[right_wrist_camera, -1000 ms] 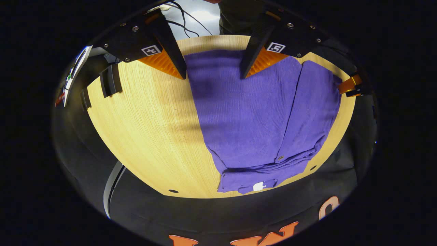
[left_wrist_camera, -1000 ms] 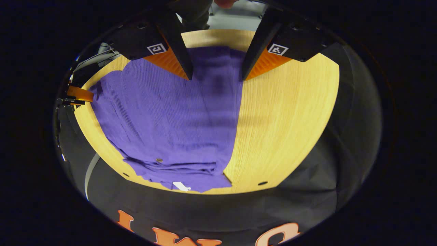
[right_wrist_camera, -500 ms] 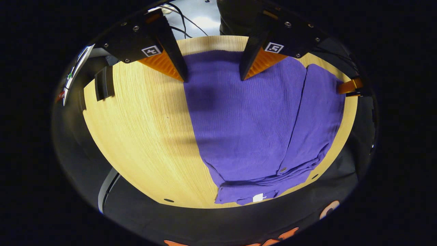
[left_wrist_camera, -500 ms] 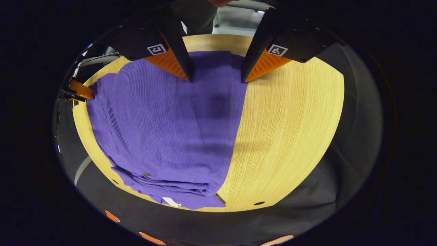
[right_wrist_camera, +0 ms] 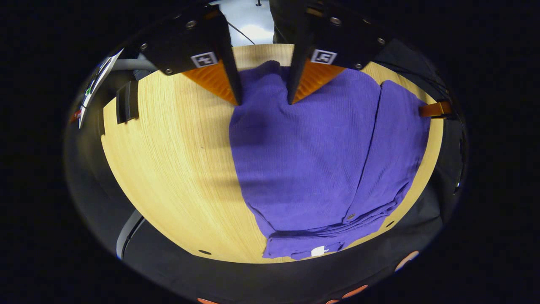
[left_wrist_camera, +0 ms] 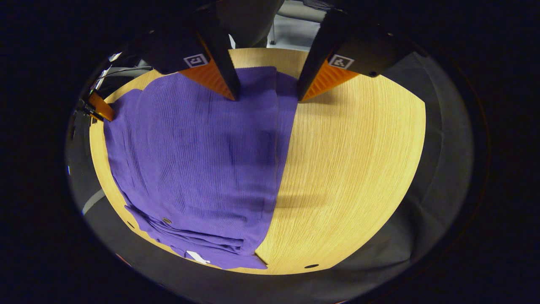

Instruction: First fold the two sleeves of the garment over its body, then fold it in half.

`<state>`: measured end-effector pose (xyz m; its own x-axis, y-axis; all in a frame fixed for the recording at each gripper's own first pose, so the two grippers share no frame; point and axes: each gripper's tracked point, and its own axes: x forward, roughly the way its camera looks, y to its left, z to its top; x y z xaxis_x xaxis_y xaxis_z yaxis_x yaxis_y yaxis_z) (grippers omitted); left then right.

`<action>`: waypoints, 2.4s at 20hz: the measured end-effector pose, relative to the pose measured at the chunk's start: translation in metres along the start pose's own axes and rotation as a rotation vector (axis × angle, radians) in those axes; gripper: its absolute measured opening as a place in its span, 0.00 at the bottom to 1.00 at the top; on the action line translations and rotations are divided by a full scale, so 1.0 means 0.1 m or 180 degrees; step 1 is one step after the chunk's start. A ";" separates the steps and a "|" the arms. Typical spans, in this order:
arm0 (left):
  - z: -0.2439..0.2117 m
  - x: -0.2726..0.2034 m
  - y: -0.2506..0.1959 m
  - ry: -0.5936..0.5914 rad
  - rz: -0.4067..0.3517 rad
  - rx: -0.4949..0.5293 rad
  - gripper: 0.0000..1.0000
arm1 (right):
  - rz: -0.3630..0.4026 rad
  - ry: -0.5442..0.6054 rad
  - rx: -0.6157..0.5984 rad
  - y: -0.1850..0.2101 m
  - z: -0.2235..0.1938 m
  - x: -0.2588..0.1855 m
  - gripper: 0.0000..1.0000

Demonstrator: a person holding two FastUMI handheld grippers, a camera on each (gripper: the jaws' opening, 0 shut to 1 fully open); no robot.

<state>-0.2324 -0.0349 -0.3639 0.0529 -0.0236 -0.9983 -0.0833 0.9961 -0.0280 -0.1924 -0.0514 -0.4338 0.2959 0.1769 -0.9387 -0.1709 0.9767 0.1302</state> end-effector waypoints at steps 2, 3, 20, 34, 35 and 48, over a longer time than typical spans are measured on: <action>0.06 0.03 -0.12 0.0038 -0.0066 0.0015 0.57 | 0.0039 0.0011 0.0069 0.06 0.04 0.01 0.40; 0.05 0.03 -0.19 0.0048 -0.0122 0.0059 0.45 | 0.0065 -0.0004 0.0133 0.08 0.06 0.01 0.22; 1.01 -0.90 -0.47 -0.0451 -0.0620 0.0211 0.07 | 0.0684 -0.0546 0.0321 0.34 1.20 -0.85 0.03; 2.88 -1.50 -0.65 -0.1087 -0.0424 0.0505 0.07 | 0.0772 -0.0994 -0.0286 0.49 2.98 -1.00 0.03; 3.03 -1.52 -0.65 -0.1115 -0.0390 0.0518 0.07 | 0.0773 -0.1020 -0.0306 0.49 3.10 -1.00 0.03; 4.73 -1.03 -0.68 -0.1196 0.0198 0.0555 0.07 | 0.0668 -0.0900 -0.0354 0.33 4.59 -0.10 0.06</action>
<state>0.2380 -0.0600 -0.2347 0.4152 0.0374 -0.9090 0.0703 0.9949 0.0730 0.2301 0.0346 -0.2734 0.4888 0.4137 -0.7680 -0.3519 0.8991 0.2603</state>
